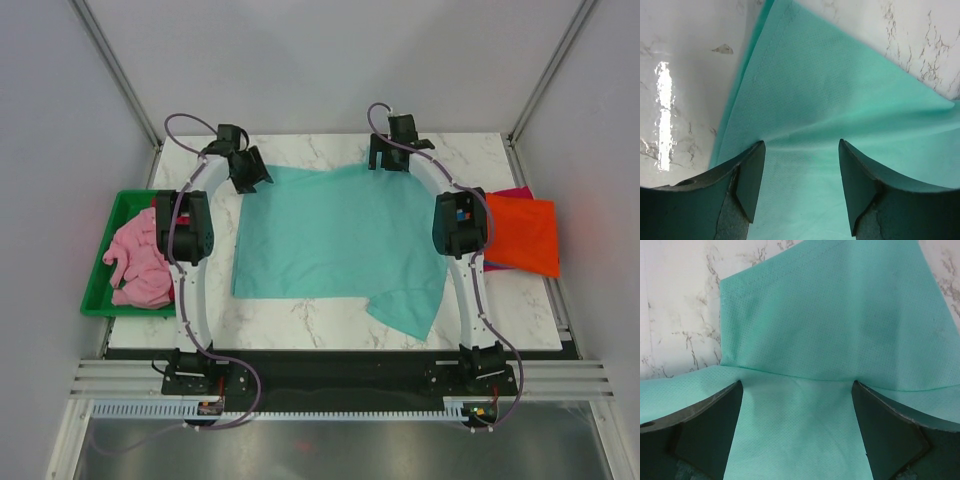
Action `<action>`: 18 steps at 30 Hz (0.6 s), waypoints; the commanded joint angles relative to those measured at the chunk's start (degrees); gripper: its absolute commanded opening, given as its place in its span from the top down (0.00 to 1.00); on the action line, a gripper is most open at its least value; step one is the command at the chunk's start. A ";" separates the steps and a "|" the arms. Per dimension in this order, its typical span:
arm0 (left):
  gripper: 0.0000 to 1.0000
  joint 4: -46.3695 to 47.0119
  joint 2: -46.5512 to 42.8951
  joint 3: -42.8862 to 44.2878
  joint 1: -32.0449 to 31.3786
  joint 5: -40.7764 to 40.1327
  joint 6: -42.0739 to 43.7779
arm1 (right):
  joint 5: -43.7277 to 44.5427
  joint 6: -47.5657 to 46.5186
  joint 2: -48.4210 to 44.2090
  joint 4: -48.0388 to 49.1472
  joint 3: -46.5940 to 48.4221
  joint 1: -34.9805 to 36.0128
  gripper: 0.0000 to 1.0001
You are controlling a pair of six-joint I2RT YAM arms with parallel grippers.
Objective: Fold and stack the t-shirts
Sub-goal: Flatten the tshirt out
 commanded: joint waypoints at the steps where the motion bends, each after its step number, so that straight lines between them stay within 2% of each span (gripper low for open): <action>1: 0.32 -1.18 -3.23 3.21 0.47 0.16 0.65 | -3.11 -0.36 -3.15 1.06 -1.39 -0.23 0.02; 4: 0.27 -2.06 -9.47 -0.55 0.30 -0.89 1.44 | -3.20 -0.89 -10.08 3.00 -5.61 -0.14 0.02; 6: 0.25 -2.59 -17.90 -4.42 0.12 -3.44 2.06 | -3.20 -1.06 -16.56 3.97 -8.95 -0.14 0.02; 8: 0.24 -2.77 -27.54 -12.32 0.12 -6.59 2.32 | -0.85 -0.63 -21.42 4.50 -13.15 0.12 0.02; 9: 0.24 -2.77 -31.34 -15.39 0.12 -7.91 2.24 | 1.17 0.16 -26.84 5.02 -15.01 0.64 0.02; 10: 0.25 -2.86 -34.69 -22.04 0.21 -9.23 1.97 | 2.41 0.86 -29.67 5.03 -17.20 0.82 0.02; 11: 0.25 -2.94 -37.85 -25.58 0.21 -11.25 1.62 | 4.95 2.70 -32.75 5.11 -22.79 1.09 0.02; 12: 0.25 -3.38 -44.50 -28.93 0.21 -13.88 0.49 | 5.58 4.63 -39.57 6.42 -26.59 1.61 0.02; 13: 0.26 -4.25 -47.35 -35.14 0.21 -16.34 -0.74 | 5.67 6.39 -43.20 7.65 -30.89 1.70 0.02; 14: 0.26 -6.00 -50.68 -38.33 0.21 -19.41 -1.88 | 5.33 11.11 -46.89 8.88 -39.98 1.70 0.02; 16: 0.28 -6.20 -58.51 -47.09 0.21 -18.74 -4.09 | -0.01 14.57 -57.35 10.82 -48.47 1.79 0.02; 17: 0.28 -6.37 -60.71 -49.76 0.21 -17.35 -4.62 | -2.39 15.19 -61.22 12.22 -57.56 3.36 0.02; 18: 0.31 -6.46 -64.91 -52.31 0.04 -16.81 -5.58 | -3.28 15.37 -69.61 15.89 -62.44 5.03 0.02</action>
